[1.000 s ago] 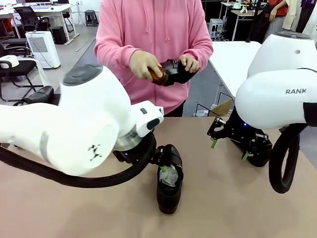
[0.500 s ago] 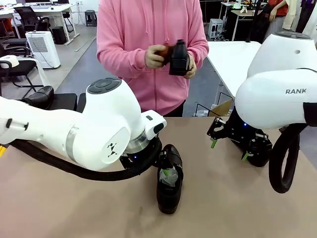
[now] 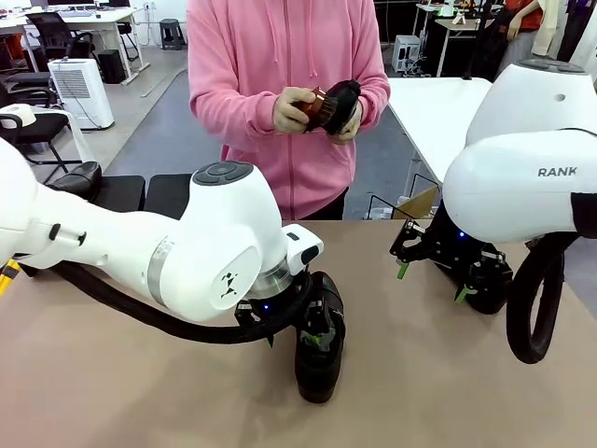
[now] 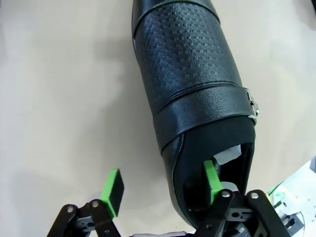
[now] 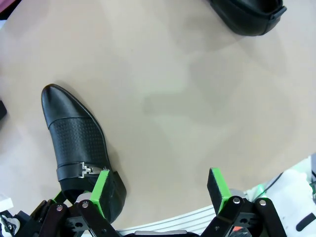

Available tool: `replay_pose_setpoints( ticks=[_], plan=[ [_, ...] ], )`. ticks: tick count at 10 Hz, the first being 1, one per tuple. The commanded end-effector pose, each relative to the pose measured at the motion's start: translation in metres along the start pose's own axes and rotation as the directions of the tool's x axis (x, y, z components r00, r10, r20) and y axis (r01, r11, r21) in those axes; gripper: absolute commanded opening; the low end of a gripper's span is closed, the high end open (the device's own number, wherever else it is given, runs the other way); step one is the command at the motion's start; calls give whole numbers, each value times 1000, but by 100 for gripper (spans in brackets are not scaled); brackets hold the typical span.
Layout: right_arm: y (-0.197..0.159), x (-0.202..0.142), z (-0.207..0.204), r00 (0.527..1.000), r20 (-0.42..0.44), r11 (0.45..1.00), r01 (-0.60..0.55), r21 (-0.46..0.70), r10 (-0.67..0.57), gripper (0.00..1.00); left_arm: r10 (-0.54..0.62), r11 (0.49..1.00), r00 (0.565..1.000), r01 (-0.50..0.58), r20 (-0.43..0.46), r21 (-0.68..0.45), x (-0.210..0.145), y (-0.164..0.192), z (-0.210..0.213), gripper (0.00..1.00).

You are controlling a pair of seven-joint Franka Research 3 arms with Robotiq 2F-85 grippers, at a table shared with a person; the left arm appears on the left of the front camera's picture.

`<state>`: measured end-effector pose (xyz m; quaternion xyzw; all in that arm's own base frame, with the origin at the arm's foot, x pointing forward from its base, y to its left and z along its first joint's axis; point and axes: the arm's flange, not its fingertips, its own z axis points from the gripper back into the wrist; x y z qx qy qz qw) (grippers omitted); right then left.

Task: Organize the shoes by placing them on the stand.
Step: Place the Shoe from the middle of the table onto the Shoes Stand.

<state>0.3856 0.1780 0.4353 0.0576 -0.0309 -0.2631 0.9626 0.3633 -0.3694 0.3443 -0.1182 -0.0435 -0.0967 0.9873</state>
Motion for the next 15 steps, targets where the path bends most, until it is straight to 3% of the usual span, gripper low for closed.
replay_pose_setpoints(
  ticks=[1, 5, 6, 11, 13, 15],
  plan=[
    [2, 3, 2, 1000, -2, 1000, -20, 9, 20, 100, 15, 1000, 1000, -14, -20, 27, 5, -3, -5, 62],
    [2, 3, 2, 1000, -2, 1000, -20, 9, 20, 100, 5, 999, 995, -1, -104, 36, 5, -5, -8, 5],
    [2, 3, 2, 1000, -2, 1000, -20, 9, 20, 100, -3, 999, 995, 7, -102, 37, 6, -8, -3, 0],
    [2, 3, 2, 1000, -2, 1000, -20, 9, 20, 100, 0, 999, 996, 4, -84, 40, -6, -9, 9, 0],
    [2, 3, 2, 1000, -2, 1000, -20, 9, 20, 100, -53, 998, 998, 52, 45, 19, -17, 3, 49, 0],
    [2, 3, 2, 1000, -2, 1000, -20, 9, 20, 100, -39, 997, 979, 26, 201, 68, -29, 38, 99, 0]
  ],
)
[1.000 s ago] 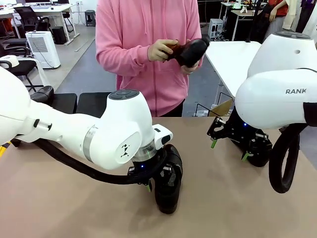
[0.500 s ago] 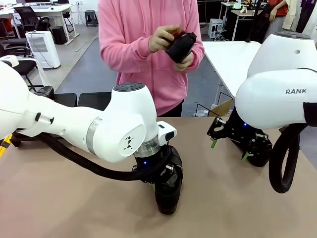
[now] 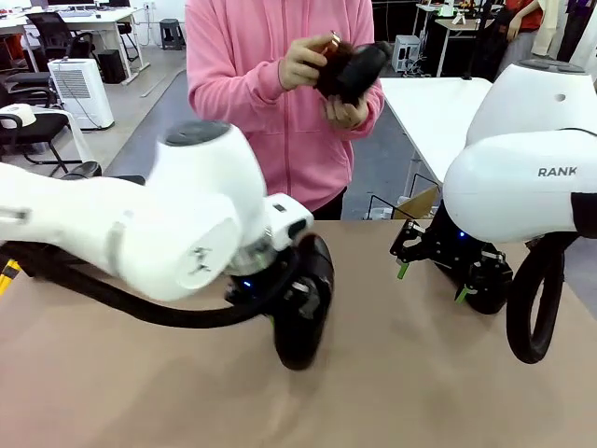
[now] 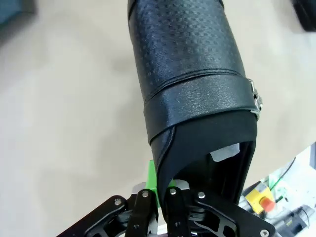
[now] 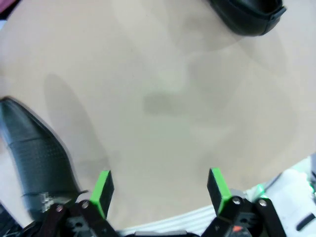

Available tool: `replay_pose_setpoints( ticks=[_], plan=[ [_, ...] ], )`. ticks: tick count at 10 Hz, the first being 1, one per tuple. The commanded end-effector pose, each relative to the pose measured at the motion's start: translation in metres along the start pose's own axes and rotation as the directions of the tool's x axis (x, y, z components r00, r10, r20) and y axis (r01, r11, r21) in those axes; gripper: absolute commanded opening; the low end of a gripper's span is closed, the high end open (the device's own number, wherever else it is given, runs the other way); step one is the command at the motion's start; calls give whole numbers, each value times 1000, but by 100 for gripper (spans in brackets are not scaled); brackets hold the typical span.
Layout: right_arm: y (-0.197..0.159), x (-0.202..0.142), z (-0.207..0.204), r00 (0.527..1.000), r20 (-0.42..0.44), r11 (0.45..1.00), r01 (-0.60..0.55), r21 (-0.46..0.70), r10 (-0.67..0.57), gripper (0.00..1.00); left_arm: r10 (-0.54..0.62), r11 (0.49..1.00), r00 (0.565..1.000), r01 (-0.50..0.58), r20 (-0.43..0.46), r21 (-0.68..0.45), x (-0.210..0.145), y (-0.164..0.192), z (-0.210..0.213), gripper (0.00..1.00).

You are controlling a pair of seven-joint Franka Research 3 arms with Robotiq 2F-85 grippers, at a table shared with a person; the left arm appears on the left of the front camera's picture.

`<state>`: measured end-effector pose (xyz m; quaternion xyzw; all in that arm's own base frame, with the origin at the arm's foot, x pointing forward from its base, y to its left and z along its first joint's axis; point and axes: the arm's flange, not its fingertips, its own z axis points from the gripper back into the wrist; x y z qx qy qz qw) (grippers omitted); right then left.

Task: Organize the shoes by placing them on the stand.
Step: Place the Shoe from the middle of the table onto the Shoes Stand.

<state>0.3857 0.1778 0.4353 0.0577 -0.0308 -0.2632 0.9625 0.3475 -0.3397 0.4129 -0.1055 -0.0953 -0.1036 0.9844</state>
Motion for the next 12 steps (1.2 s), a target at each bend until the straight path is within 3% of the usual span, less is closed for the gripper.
replay_pose_setpoints(
  ticks=[1, 3, 4, 8, 12],
  plan=[
    [2, 3, 2, 1000, -2, 1000, -21, 9, 21, 100, -1, 998, 988, -9, 154, 64, -16, 57, 47, 0],
    [2, 3, 2, 1000, -2, 1000, -21, 9, 21, 100, 33, 995, 971, -53, 238, 81, -15, 117, 79, 0],
    [2, 3, 2, 1000, -2, 1000, -21, 9, 21, 100, 27, 987, 955, -73, 297, 144, -11, 147, 89, 0],
    [2, 3, 2, 1000, -2, 1000, -21, 9, 21, 100, 61, 953, 910, -176, 410, 248, 17, 252, 119, 0],
    [2, 3, 2, 1000, -2, 1000, -21, 9, 21, 100, 128, 933, 907, -247, 400, 261, 56, 344, 108, 0]
  ],
)
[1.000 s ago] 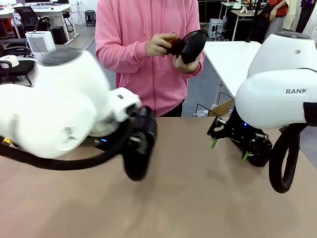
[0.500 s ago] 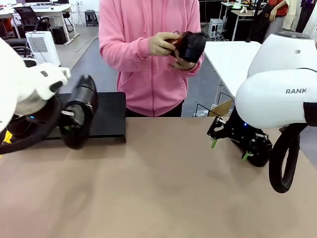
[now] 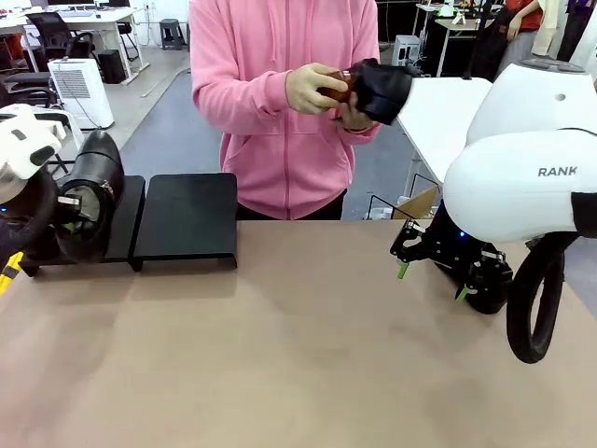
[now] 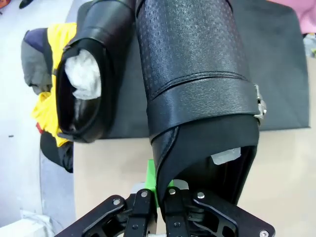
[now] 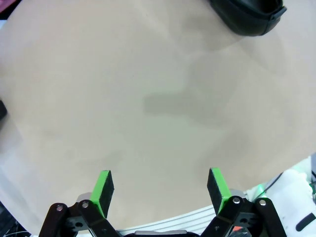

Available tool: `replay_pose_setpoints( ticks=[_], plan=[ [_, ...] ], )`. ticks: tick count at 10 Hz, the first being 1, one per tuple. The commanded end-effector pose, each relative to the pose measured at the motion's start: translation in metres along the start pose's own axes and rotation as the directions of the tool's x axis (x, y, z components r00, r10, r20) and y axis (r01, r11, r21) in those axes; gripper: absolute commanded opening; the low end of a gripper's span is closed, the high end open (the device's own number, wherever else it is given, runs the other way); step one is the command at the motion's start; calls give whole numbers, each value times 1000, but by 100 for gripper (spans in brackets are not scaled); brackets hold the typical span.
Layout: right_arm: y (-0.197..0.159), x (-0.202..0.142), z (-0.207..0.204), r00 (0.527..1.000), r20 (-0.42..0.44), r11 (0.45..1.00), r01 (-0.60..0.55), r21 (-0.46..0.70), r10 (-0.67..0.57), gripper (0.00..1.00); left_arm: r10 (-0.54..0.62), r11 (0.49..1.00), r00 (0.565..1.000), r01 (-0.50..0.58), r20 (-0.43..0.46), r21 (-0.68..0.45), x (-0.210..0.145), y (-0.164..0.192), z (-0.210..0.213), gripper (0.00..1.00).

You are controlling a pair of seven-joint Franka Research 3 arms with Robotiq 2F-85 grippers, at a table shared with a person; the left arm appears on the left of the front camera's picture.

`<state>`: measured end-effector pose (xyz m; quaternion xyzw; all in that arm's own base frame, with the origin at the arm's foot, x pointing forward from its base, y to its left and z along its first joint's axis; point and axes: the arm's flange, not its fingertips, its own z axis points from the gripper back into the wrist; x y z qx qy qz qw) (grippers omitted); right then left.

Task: Organize the shoes by placing them on the stand.
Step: Place the Shoe from the middle of the table onto the Shoes Stand.

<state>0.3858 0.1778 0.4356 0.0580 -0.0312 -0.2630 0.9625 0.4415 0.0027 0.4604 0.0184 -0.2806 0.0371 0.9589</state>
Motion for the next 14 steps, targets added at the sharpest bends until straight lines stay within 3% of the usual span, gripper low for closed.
replay_pose_setpoints(
  ticks=[1, 6, 14],
  plan=[
    [2, 3, 2, 1000, -3, 1000, -20, 9, 20, 100, -3, 1000, 1000, 3, 17, -6, 24, 5, -14, 0],
    [2, 3, 2, 1000, -3, 1000, -20, 9, 20, 100, 14, 999, 1000, -14, 7, -41, 49, 12, -47, 0],
    [2, 3, 2, 1000, -3, 1000, -20, 9, 20, 100, 26, 998, 999, -28, -22, -56, 56, 14, -79, 0]
  ],
)
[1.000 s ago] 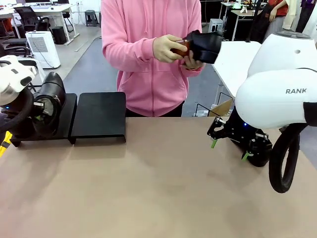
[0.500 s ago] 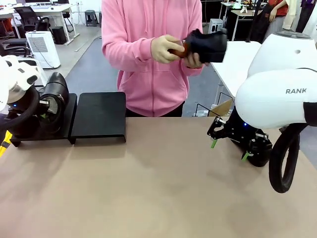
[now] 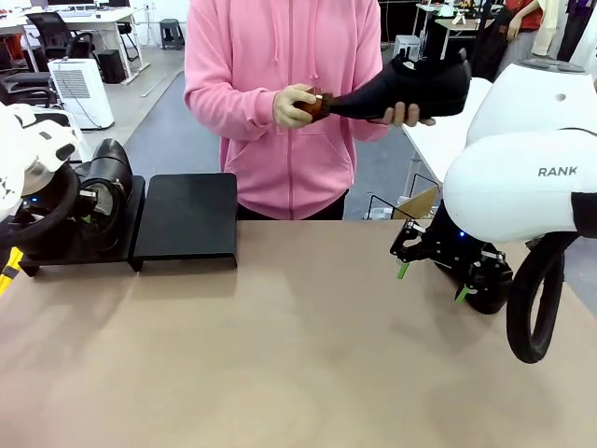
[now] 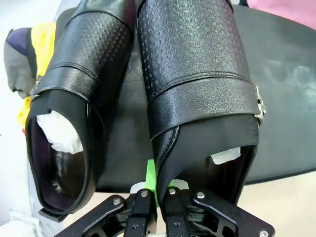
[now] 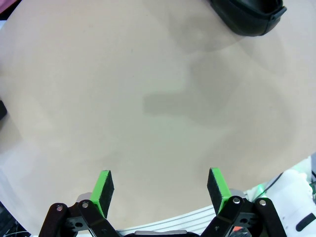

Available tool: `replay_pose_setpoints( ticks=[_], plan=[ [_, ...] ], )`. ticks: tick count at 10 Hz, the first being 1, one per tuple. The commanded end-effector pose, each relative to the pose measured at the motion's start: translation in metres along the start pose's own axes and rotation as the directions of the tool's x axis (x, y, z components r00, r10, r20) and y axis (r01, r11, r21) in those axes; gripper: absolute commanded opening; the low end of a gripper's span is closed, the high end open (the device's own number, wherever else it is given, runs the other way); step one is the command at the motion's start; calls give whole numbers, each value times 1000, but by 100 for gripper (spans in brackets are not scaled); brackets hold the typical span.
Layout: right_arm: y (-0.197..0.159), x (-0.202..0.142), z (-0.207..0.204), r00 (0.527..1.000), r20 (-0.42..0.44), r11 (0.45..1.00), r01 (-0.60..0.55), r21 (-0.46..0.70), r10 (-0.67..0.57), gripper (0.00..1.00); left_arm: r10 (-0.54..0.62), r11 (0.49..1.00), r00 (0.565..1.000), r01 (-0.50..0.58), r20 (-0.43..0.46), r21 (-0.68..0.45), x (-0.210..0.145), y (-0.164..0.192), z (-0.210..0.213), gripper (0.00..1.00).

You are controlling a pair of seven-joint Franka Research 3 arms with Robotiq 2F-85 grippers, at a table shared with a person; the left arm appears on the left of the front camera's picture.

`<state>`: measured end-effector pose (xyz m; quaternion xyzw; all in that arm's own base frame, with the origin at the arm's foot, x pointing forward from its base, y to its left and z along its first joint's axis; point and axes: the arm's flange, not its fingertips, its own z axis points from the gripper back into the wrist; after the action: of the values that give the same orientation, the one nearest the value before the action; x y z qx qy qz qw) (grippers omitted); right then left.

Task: Organize the shoes by placing them on the stand.
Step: Place the Shoe from the middle of the table onto the Shoes Stand.

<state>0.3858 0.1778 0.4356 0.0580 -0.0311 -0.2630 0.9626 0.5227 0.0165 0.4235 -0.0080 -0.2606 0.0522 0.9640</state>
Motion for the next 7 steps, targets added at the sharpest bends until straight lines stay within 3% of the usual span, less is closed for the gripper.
replay_pose_setpoints(
  ticks=[1, 4, 5, 6, 7],
  plan=[
    [2, 3, 2, 1000, -2, 1000, -20, 9, 20, 100, -16, 1000, 1000, 17, 20, -14, 8, 7, -4, 0],
    [2, 3, 2, 1000, -2, 1000, -20, 9, 20, 100, 8, 1000, 1000, -8, -4, -19, 7, 11, -11, 0],
    [2, 3, 2, 1000, -2, 1000, -20, 9, 20, 100, 11, 1000, 1000, -11, -2, -20, 7, 12, -10, 9],
    [2, 3, 2, 1000, -2, 1000, -20, 9, 20, 100, 10, 1000, 1000, -10, -1, -16, 8, 13, -10, 28],
    [2, 3, 2, 1000, -2, 1000, -20, 9, 20, 100, 10, 1000, 1000, -10, 2, -9, 10, 13, -10, 28]
  ],
)
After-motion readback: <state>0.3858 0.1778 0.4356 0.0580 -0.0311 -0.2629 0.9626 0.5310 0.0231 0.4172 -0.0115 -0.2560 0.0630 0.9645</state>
